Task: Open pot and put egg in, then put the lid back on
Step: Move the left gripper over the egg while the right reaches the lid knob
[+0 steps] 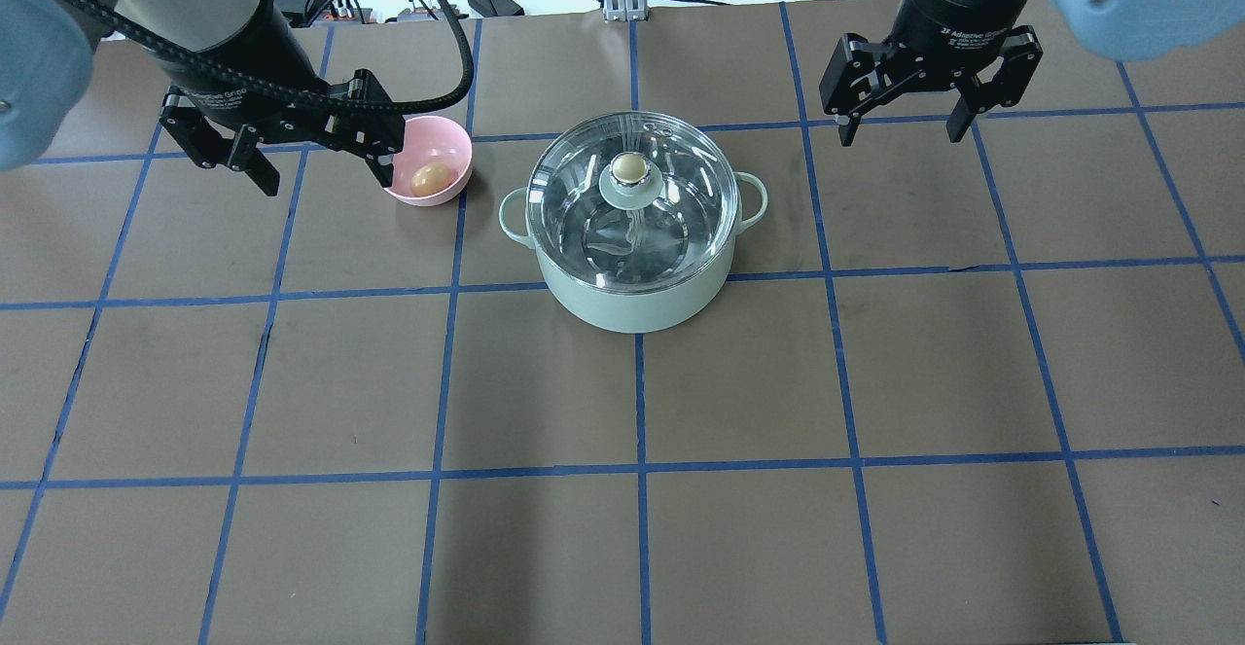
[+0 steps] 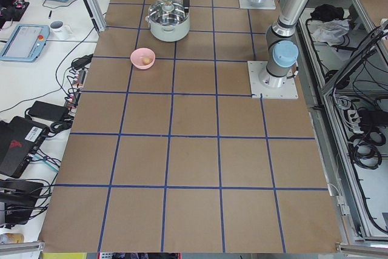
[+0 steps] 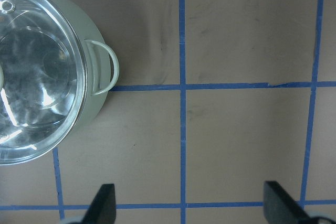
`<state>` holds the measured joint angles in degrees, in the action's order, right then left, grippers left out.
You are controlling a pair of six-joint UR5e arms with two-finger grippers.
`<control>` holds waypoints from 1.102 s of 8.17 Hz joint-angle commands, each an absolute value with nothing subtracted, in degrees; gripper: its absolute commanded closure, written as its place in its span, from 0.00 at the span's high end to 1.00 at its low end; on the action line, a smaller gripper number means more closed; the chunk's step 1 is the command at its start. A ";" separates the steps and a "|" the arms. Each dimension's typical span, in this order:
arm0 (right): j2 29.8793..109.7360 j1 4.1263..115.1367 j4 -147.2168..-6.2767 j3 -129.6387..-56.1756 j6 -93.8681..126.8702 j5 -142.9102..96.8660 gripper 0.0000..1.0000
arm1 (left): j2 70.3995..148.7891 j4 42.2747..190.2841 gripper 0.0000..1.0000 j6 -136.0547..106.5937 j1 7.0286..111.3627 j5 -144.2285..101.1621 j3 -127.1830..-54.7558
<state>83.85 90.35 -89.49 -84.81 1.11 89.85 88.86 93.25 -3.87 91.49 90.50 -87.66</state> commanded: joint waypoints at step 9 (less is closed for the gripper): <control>71.22 105.09 -102.55 -76.41 3.24 88.68 1.00 | 111.40 57.44 1.00 -2.55 87.19 90.08 -88.42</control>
<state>76.90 99.56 -99.83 -81.19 0.33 88.96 103.66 66.26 -3.02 87.22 89.60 -88.09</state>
